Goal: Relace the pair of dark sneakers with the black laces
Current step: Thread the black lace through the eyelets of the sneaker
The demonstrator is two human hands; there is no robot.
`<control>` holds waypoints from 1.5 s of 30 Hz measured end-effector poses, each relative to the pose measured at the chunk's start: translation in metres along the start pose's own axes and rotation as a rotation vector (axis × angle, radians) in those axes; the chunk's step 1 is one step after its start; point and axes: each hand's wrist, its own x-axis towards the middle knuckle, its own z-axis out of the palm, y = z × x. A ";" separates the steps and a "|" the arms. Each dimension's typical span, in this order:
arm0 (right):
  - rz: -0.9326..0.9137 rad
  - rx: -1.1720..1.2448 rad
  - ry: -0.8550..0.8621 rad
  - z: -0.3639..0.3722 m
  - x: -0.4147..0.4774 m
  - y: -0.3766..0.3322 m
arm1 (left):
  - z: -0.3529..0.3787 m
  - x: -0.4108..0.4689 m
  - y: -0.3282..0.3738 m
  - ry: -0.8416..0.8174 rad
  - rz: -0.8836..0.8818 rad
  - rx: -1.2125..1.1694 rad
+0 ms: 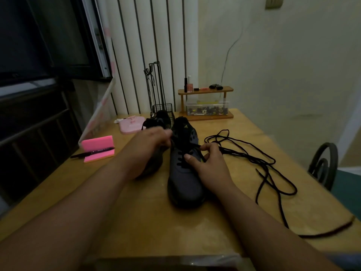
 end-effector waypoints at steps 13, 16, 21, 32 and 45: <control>-0.001 0.005 0.017 0.002 0.000 0.000 | 0.008 0.004 0.005 -0.105 -0.222 0.534; -0.007 0.002 0.016 0.001 0.000 0.000 | 0.017 0.006 0.012 -0.092 -0.118 0.331; 0.007 -0.001 0.010 -0.001 0.001 0.001 | 0.009 0.005 0.020 0.141 0.060 -0.493; 0.003 0.011 0.017 0.000 0.000 -0.001 | 0.015 0.007 -0.001 0.092 -0.129 0.723; 0.037 0.030 -0.008 -0.004 -0.001 -0.005 | -0.003 0.003 0.003 0.790 -0.006 -0.040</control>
